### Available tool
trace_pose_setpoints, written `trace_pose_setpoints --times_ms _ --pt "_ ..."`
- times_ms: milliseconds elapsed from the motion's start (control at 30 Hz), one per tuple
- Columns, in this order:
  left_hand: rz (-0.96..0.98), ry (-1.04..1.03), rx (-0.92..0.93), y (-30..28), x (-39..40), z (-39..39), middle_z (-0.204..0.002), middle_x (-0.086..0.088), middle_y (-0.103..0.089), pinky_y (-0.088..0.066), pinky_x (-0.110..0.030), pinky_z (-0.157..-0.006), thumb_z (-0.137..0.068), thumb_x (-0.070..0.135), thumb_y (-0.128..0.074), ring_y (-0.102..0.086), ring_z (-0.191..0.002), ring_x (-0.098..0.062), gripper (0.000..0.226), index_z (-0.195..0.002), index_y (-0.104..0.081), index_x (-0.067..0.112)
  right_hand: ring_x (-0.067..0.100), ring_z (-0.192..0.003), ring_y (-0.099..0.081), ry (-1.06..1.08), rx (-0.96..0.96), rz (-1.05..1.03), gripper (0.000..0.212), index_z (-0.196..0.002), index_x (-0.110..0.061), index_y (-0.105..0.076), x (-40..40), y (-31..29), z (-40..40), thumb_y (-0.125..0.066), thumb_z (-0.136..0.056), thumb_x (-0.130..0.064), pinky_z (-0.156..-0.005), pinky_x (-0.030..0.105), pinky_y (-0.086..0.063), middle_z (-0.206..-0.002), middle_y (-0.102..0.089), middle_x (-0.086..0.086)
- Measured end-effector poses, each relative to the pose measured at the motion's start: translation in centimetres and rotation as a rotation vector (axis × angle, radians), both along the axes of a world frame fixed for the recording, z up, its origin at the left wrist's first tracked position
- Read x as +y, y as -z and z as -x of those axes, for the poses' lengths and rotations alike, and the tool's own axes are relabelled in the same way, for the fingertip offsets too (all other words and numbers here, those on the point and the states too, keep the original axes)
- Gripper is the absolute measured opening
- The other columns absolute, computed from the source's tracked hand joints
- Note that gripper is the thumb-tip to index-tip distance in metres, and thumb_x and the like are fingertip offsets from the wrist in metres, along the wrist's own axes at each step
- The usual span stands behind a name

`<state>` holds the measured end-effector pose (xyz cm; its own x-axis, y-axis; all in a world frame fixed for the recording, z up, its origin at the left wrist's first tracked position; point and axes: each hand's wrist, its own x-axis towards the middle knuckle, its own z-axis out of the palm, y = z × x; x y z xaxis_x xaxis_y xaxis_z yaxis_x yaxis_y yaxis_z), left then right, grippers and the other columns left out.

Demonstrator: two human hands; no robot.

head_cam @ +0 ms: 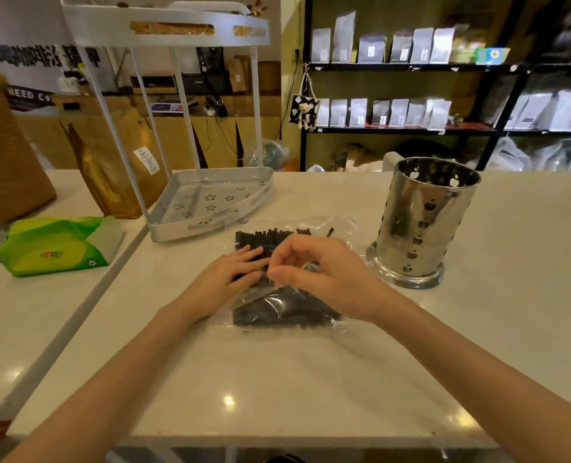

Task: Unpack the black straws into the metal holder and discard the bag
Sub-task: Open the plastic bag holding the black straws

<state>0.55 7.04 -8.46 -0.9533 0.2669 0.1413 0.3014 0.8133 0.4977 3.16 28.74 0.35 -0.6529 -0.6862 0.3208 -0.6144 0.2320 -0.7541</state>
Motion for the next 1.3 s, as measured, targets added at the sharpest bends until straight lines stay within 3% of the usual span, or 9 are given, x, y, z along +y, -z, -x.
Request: trace_pose_setpoints --times_ms 133,233,467,633,767,933,1067,1167,1300 --pt "0.243 -0.061 0.113 -0.7 0.2 0.5 -0.142 -0.003 -0.046 -0.031 -0.049 -0.107 -0.081 0.056 -0.042 -0.034 -0.135 -0.022 0.048 -0.118 -0.06 0.031 0.003 -0.083 -0.059 -0.009 0.084 -0.016 0.018 -0.1 -0.015 -0.061 1.1 0.2 -1.5 -0.065 -0.083 -0.015 -0.078 0.011 -0.046 -0.083 -0.064 -0.009" --pt "0.148 -0.046 0.202 -1.8 2.6 0.0 -0.136 -0.002 -0.051 -0.031 -0.048 -0.107 -0.08 0.035 -0.058 -0.041 -0.13 -0.019 0.034 -0.113 -0.064 0.027 0.009 -0.089 -0.062 0.024 0.135 -0.051 0.04 -0.117 -0.021 -0.05 1.6 1.6 -2.0 -0.067 -0.082 -0.014 -0.086 0.022 -0.048 -0.093 -0.064 -0.008" --pt "-0.113 0.014 -0.049 -2.5 4.8 -1.0 -0.133 0.011 -0.049 -0.029 -0.036 -0.108 -0.072 0.052 -0.063 -0.042 -0.125 -0.01 0.031 -0.102 -0.061 0.044 0.004 -0.111 -0.046 0.186 0.193 -0.039 0.057 -0.128 -0.022 -0.046 2.4 3.2 -0.4 -0.07 -0.077 -0.014 -0.098 0.016 -0.033 -0.115 -0.058 -0.008" --pt "-0.096 -0.024 -0.063 -2.4 4.9 -0.9 -0.139 0.007 -0.044 -0.028 -0.028 -0.104 -0.064 0.063 -0.061 -0.035 -0.127 -0.008 0.058 -0.115 -0.06 0.035 0.015 -0.131 -0.027 0.261 0.106 -0.392 0.064 -0.136 -0.022 -0.039 3.2 3.7 3.9 -0.068 -0.079 -0.026 -0.101 0.024 -0.023 -0.141 -0.04 -0.001" --pt "-0.119 0.013 -0.061 -2.7 5.2 -1.0 -0.142 0.007 -0.041 -0.021 -0.037 -0.111 -0.063 0.059 -0.066 -0.027 -0.133 -0.005 0.057 -0.115 -0.059 0.035 0.019 -0.129 -0.028 0.227 0.044 -0.487 0.043 -0.125 -0.02 -0.055 3.1 4.4 5.4 -0.063 -0.083 -0.029 -0.101 0.03 -0.025 -0.136 -0.047 0.001" --pt "-0.02 0.077 -0.048 -2.6 5.8 -0.3 -0.148 0.006 -0.035 -0.016 -0.04 -0.116 -0.079 0.047 -0.061 -0.018 -0.135 -0.001 0.051 -0.126 -0.05 0.033 0.016 -0.104 -0.051 0.249 0.027 -0.319 0.011 -0.09 -0.012 -0.071 2.9 4.1 5.3 -0.065 -0.083 -0.017 -0.075 0.003 -0.031 -0.108 -0.065 0.006" --pt "0.107 0.171 -0.033 -1.3 6.3 -0.2 -0.151 0.014 -0.013 -0.002 -0.032 -0.114 -0.075 0.074 -0.028 -0.003 -0.139 0.0 0.072 -0.138 -0.022 0.04 0.013 -0.097 -0.055 0.277 0.021 -0.244 0.004 -0.085 -0.018 -0.069 3.6 4.3 5.3 -0.066 -0.082 -0.02 -0.084 0.021 -0.04 -0.098 -0.065 0.0" --pt "0.269 0.162 -0.044 -0.6 6.2 0.2 -0.144 0.022 0.001 0.006 -0.032 -0.113 -0.074 0.071 -0.007 0.007 -0.135 0.004 0.066 -0.134 -0.002 0.045 0.01 -0.096 -0.056 0.305 -0.013 -0.145 0.004 -0.084 -0.024 -0.069 4.4 4.7 5.2 -0.068 -0.081 -0.023 -0.088 0.027 -0.04 -0.09 -0.064 -0.009" --pt "0.31 0.17 0.021 -0.2 6.1 0.4 -0.144 0.022 0.002 0.008 -0.03 -0.111 -0.069 0.077 0.006 0.007 -0.136 0.002 0.074 -0.136 -0.001 0.045 0.009 -0.092 -0.06 0.308 -0.042 -0.027 0.006 -0.079 -0.025 -0.071 5.3 4.5 4.8 -0.072 -0.077 -0.02 -0.091 0.027 -0.042 -0.082 -0.066 -0.011"
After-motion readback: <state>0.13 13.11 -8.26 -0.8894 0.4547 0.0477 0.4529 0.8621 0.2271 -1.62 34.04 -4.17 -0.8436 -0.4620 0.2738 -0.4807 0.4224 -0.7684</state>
